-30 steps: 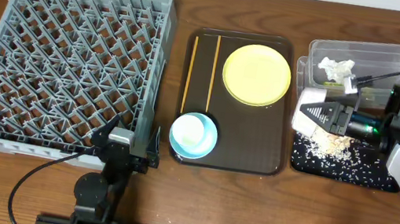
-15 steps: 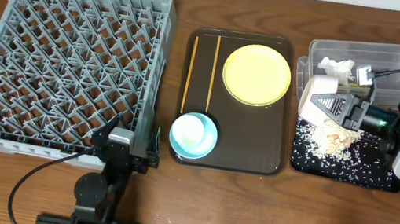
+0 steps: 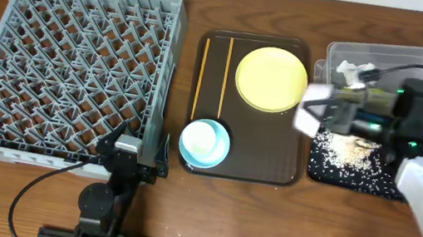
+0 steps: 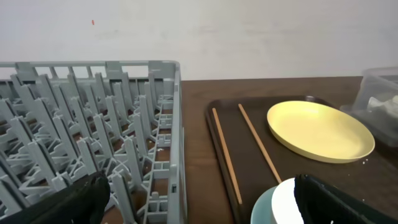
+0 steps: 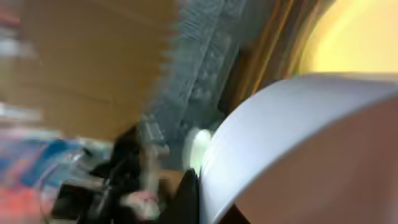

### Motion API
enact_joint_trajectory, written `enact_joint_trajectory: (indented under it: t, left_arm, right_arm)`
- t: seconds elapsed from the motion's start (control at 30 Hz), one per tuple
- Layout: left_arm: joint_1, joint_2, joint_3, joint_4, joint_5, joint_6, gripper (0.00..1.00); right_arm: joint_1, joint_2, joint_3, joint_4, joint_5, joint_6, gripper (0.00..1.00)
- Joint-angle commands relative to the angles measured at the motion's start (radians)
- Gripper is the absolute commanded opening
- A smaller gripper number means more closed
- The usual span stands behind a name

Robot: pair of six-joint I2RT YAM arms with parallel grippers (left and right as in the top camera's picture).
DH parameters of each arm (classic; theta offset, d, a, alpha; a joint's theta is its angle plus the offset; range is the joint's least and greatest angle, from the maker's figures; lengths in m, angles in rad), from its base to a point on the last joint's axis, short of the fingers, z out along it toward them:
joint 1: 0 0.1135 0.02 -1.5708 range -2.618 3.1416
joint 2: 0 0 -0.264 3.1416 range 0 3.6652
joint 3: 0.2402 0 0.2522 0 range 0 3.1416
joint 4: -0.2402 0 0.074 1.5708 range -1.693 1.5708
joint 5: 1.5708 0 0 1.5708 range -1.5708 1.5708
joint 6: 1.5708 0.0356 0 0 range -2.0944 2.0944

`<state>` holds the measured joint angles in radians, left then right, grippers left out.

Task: Sort waste into correct bins and load items into the dishwasher
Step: 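Carry the emptied white cup with right gripper toward the left arm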

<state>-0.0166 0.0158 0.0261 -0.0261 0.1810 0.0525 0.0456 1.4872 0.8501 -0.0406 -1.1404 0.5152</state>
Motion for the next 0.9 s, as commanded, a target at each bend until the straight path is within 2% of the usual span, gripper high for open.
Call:
enact_joint_trajectory:
  t: [0.0, 0.07, 0.13, 0.27, 0.4, 0.43, 0.47, 0.5, 0.53, 0.6, 0.7, 0.77, 0.87]
  left_arm:
    - [0.004, -0.005, -0.022, -0.024, 0.013, -0.004, 0.95]
    - [0.004, -0.005, -0.022, -0.024, 0.013, -0.004, 0.95]
    - [0.004, -0.005, -0.022, -0.024, 0.013, -0.005, 0.95]
    - [0.004, -0.005, -0.022, -0.024, 0.013, -0.005, 0.95]
    - [0.004, -0.005, -0.022, -0.024, 0.013, -0.004, 0.95]
    - [0.004, -0.005, -0.022, -0.024, 0.010, -0.004, 0.95]
    - [0.004, -0.005, -0.022, -0.024, 0.009, -0.004, 0.95]
    - [0.004, -0.005, -0.022, -0.024, 0.010, -0.004, 0.95]
    - [0.004, -0.005, -0.022, -0.024, 0.010, -0.004, 0.95]
    - [0.004, -0.005, -0.022, -0.024, 0.010, -0.004, 0.95]
    - [0.004, -0.005, -0.022, -0.024, 0.010, -0.004, 0.95]
    - [0.004, -0.005, -0.022, -0.021, 0.011, -0.005, 0.95]
    - [0.004, -0.005, -0.022, -0.024, 0.047, -0.011, 0.95]
  right_arm:
    - [0.208, -0.137, 0.013, -0.173, 0.695, -0.121, 0.01]
    - [0.337, -0.152, 0.017, -0.246, 0.941, -0.195, 0.01]
    - [0.429, -0.139, 0.016, -0.285, 1.032, -0.239, 0.01]
    - [0.552, -0.061, 0.016, -0.301, 1.059, -0.262, 0.01]
    - [0.581, 0.028, 0.020, -0.289, 1.068, -0.263, 0.01]
    - [0.581, 0.045, 0.024, -0.293, 1.059, -0.272, 0.06]
    - [0.581, 0.055, 0.032, -0.302, 1.044, -0.296, 0.19]
    - [0.581, 0.062, 0.065, -0.355, 1.031, -0.336, 0.40]
    - [0.581, 0.062, 0.087, -0.390, 1.031, -0.347, 0.47]
    - [0.581, 0.062, 0.188, -0.522, 1.010, -0.360, 0.52]
    - [0.584, 0.063, 0.316, -0.631, 0.895, -0.359, 0.54]
    - [0.588, 0.063, 0.378, -0.640, 0.814, -0.330, 0.53]
    - [0.601, 0.066, 0.395, -0.583, 0.809, -0.275, 0.51]
